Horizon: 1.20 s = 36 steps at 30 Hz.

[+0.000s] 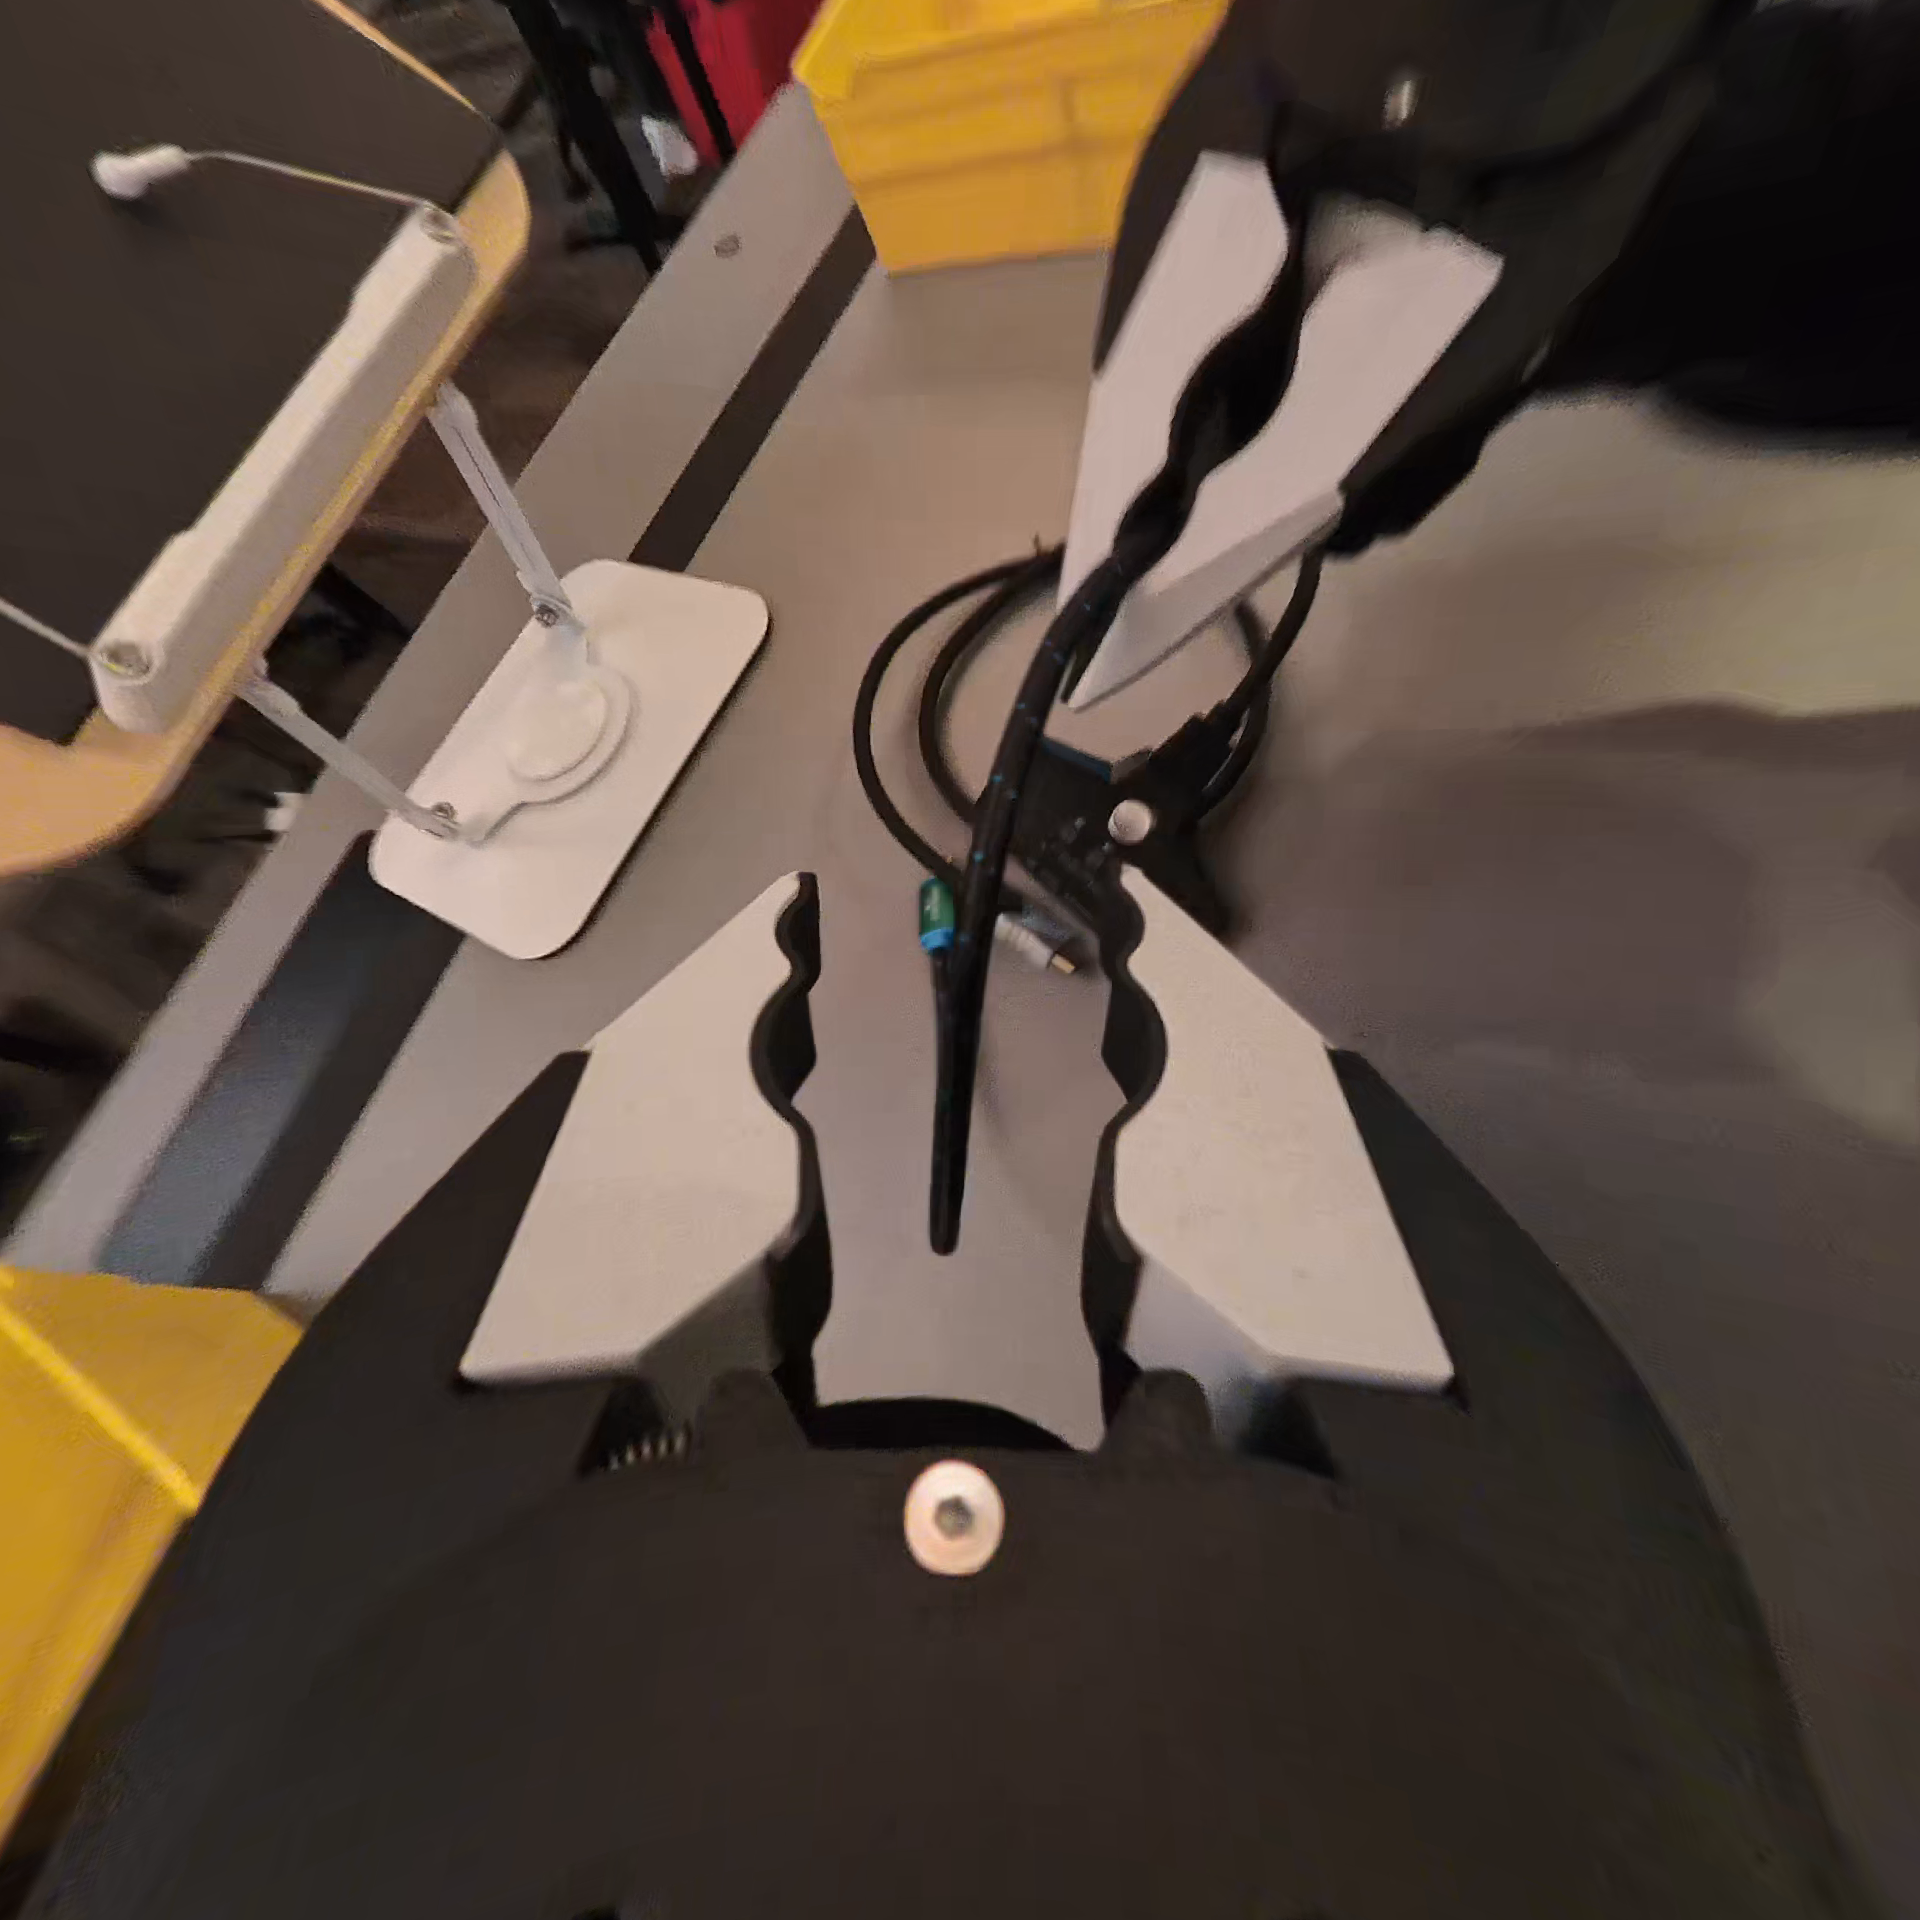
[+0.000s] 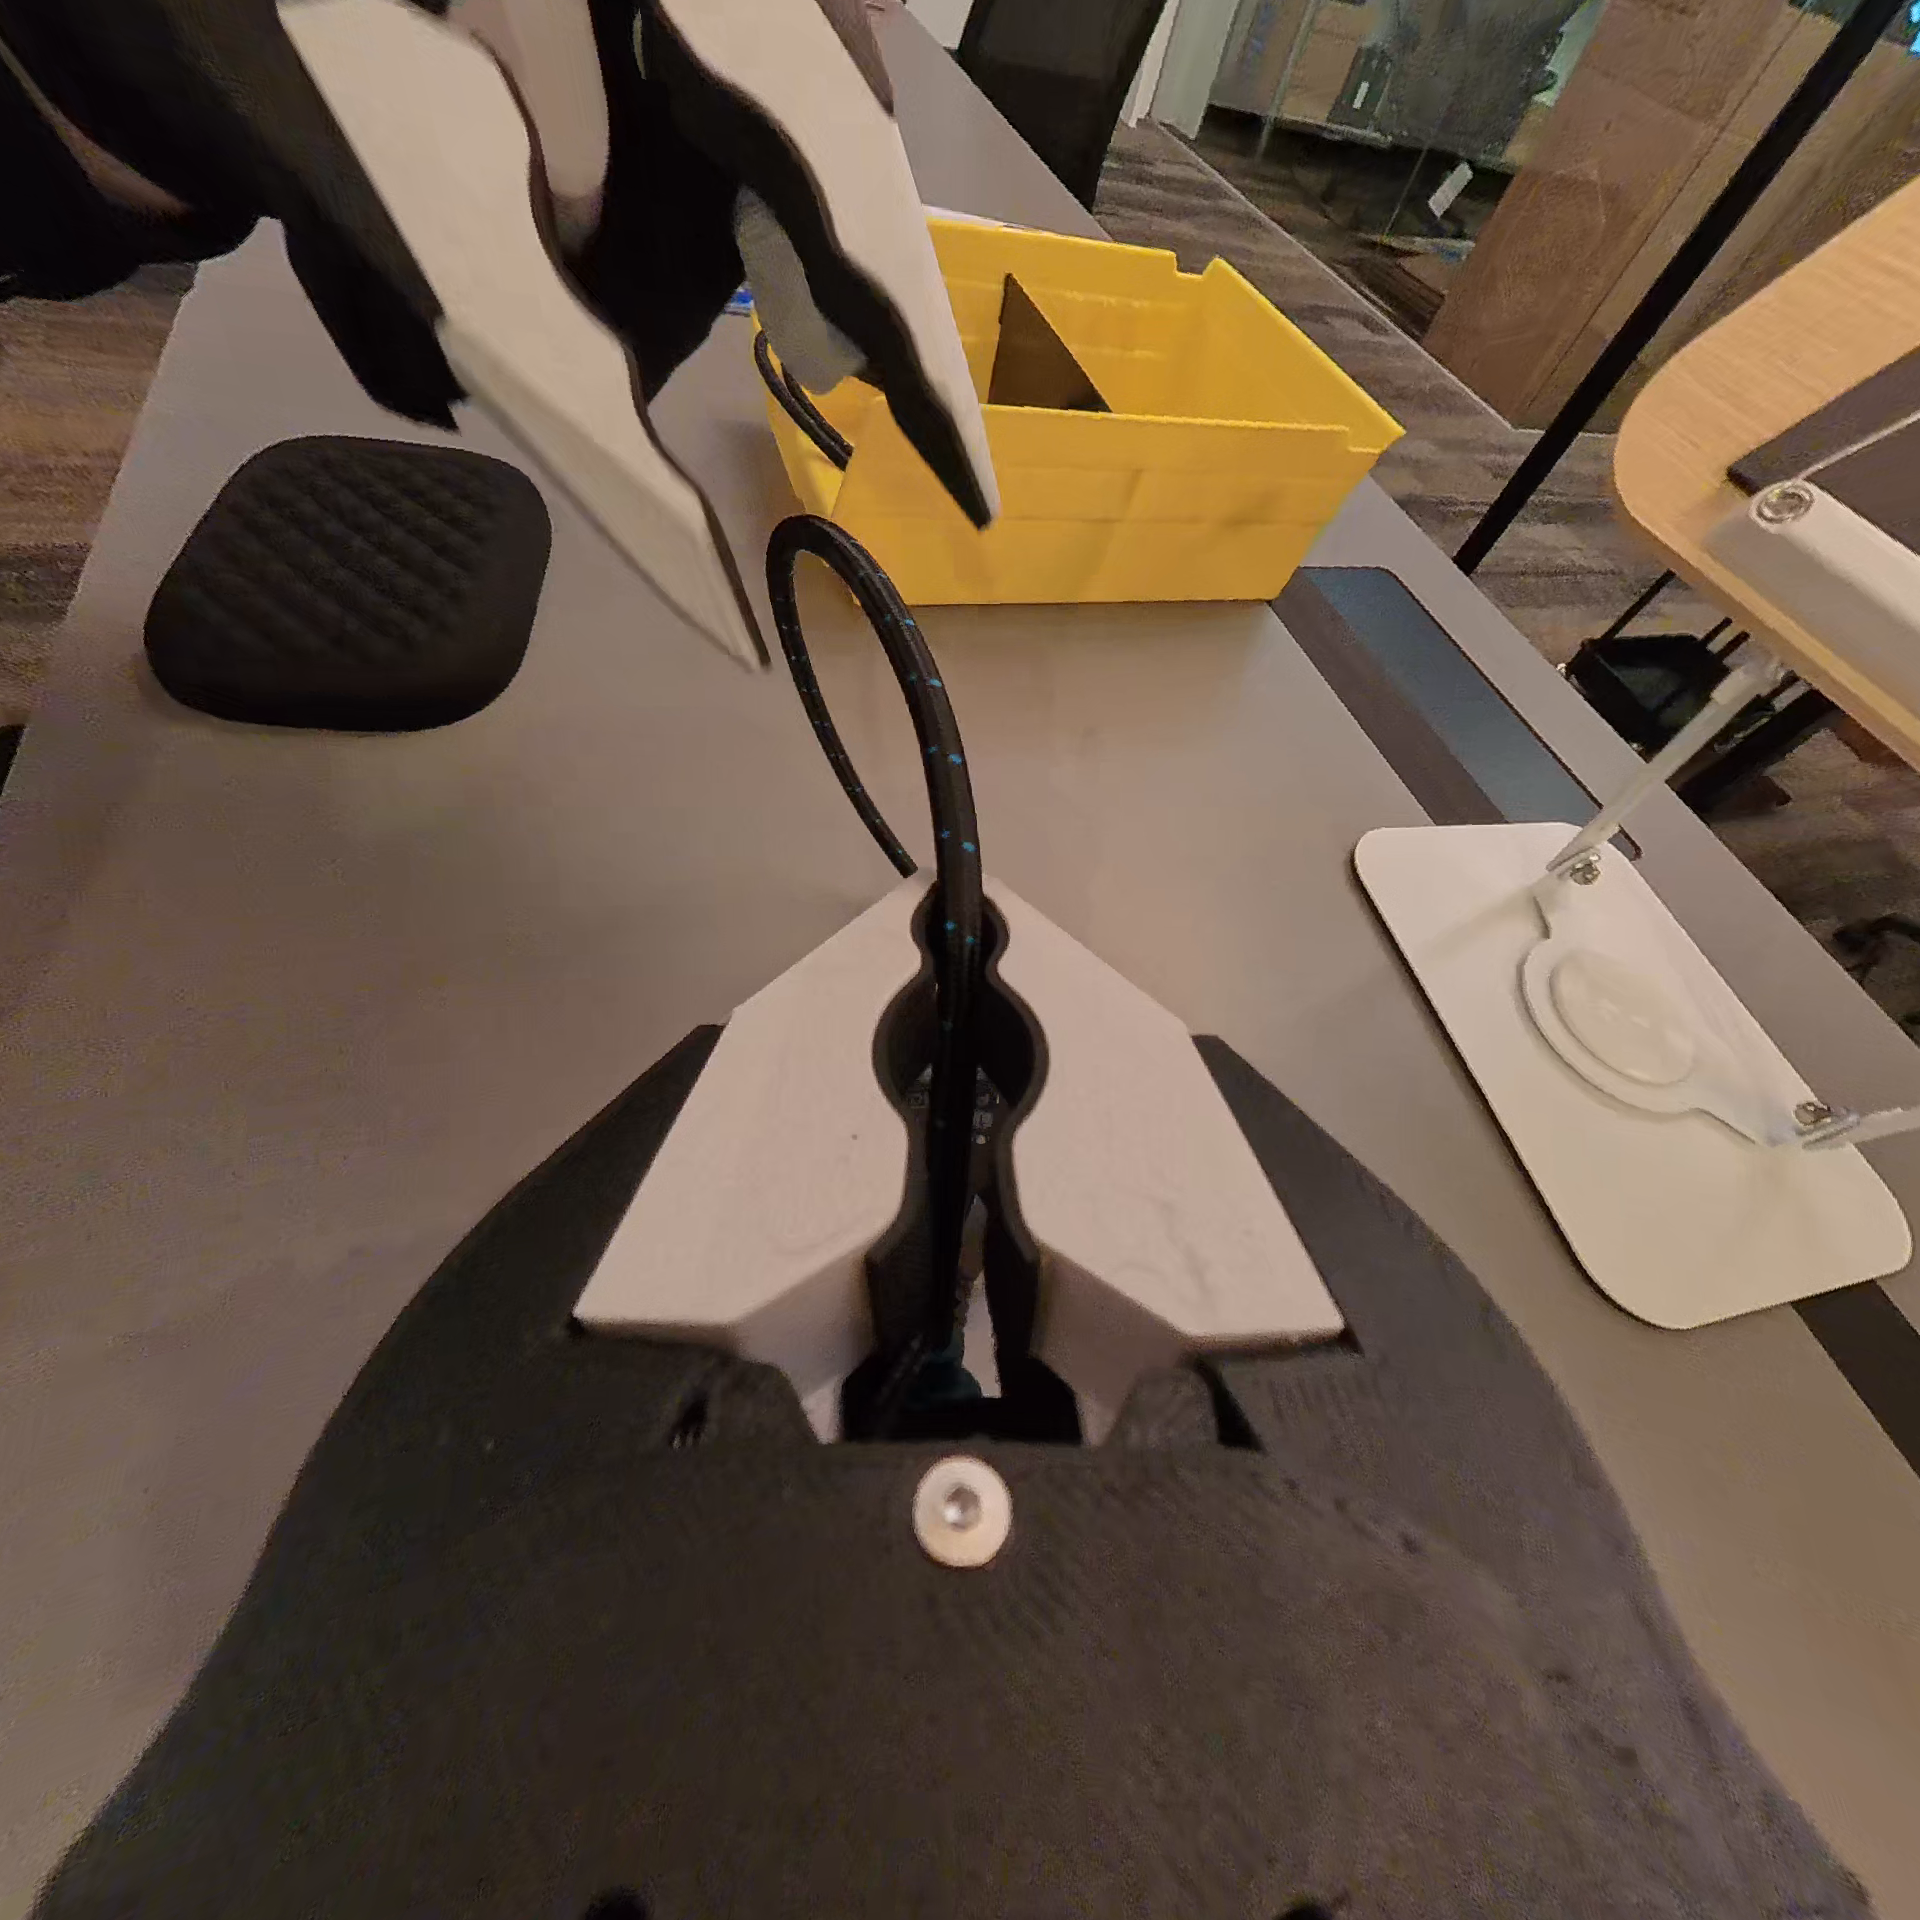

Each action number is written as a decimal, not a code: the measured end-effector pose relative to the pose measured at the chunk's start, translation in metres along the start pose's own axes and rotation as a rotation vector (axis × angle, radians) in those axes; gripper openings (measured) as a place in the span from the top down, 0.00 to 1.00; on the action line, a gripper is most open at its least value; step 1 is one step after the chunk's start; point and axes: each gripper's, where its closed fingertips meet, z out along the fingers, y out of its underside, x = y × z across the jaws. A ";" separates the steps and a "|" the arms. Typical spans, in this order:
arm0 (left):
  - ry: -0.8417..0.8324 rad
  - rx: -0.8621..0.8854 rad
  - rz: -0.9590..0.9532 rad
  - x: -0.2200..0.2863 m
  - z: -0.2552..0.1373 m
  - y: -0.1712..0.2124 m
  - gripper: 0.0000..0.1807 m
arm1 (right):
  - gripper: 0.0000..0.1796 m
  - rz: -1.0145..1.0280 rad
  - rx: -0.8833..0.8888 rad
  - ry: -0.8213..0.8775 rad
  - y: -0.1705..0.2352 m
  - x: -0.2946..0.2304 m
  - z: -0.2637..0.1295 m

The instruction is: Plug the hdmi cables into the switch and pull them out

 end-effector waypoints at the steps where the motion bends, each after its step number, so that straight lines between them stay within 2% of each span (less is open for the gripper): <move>1: -0.029 -0.046 0.066 0.002 0.006 0.004 0.72 | 1.00 -0.007 0.002 -0.002 -0.002 -0.001 0.000; 2: -0.055 -0.091 0.124 0.003 0.011 0.009 0.77 | 1.00 -0.013 0.006 -0.002 -0.003 -0.002 0.000; 4: -0.090 -0.139 0.185 0.003 0.017 0.015 0.99 | 1.00 -0.024 0.009 0.004 -0.006 -0.002 -0.001; 10: -0.118 -0.089 0.099 -0.009 0.012 0.007 1.00 | 0.98 -0.062 0.026 0.045 -0.014 0.002 -0.003; 11: -0.127 -0.084 0.092 -0.012 0.010 0.006 1.00 | 0.78 -0.059 0.026 0.064 -0.015 0.005 -0.004; 12: -0.145 -0.077 0.087 -0.016 0.009 0.005 1.00 | 0.73 -0.059 0.024 0.064 -0.016 0.006 -0.005; 17: -0.158 -0.067 0.066 -0.022 0.008 0.010 1.00 | 0.62 -0.014 0.061 0.056 -0.019 0.014 -0.027; 23: -0.168 -0.022 0.061 -0.028 0.001 0.006 1.00 | 0.64 0.171 0.114 0.039 0.003 0.037 -0.064; 27: -0.178 0.006 0.065 -0.031 -0.004 0.001 1.00 | 0.70 0.262 0.130 -0.084 0.015 0.026 -0.077; 33: -0.165 0.033 0.037 -0.030 -0.005 -0.006 1.00 | 0.70 0.211 0.044 -0.166 0.029 0.004 -0.057; 36: -0.162 0.037 0.030 -0.029 -0.005 -0.007 1.00 | 0.79 0.170 -0.018 -0.187 0.035 -0.005 -0.044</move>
